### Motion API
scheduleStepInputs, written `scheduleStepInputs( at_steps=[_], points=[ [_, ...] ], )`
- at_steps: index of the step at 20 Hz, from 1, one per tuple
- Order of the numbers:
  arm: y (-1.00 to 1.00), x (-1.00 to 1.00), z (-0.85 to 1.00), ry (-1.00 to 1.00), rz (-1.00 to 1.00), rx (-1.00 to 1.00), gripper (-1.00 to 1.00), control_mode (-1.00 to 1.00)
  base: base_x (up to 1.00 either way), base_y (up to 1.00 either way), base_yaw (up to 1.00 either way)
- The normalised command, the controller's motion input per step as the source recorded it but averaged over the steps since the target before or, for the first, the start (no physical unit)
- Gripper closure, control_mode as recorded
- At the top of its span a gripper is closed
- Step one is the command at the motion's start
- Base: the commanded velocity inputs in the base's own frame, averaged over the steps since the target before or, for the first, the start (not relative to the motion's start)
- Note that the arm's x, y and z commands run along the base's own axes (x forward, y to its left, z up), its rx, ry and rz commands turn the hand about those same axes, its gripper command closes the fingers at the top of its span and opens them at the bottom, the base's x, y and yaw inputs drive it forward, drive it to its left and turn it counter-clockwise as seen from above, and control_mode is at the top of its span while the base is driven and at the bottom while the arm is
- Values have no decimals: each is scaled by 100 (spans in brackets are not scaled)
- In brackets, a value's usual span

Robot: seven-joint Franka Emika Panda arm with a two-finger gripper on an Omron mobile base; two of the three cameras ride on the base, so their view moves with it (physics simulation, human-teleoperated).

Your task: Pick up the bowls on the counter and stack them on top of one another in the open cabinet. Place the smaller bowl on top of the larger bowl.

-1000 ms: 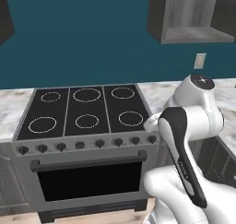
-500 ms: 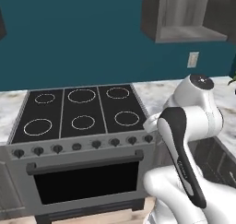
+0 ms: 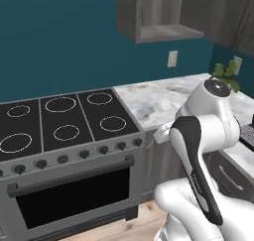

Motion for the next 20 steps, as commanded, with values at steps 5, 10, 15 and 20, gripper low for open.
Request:
scheduleStepInputs(
  at_steps=[5, 10, 15, 20],
  points=[
    [0, 0, 0, 0, 0, 0, -100, 100, -28, 20, -37],
    [0, 0, 0, 0, 0, 0, -100, 100, -20, 12, -37],
    [0, 0, 0, 0, 0, 0, -100, 100, -17, 9, -36],
    [0, 0, 0, 0, 0, 0, -100, 100, -7, 1, -37]
  ],
)
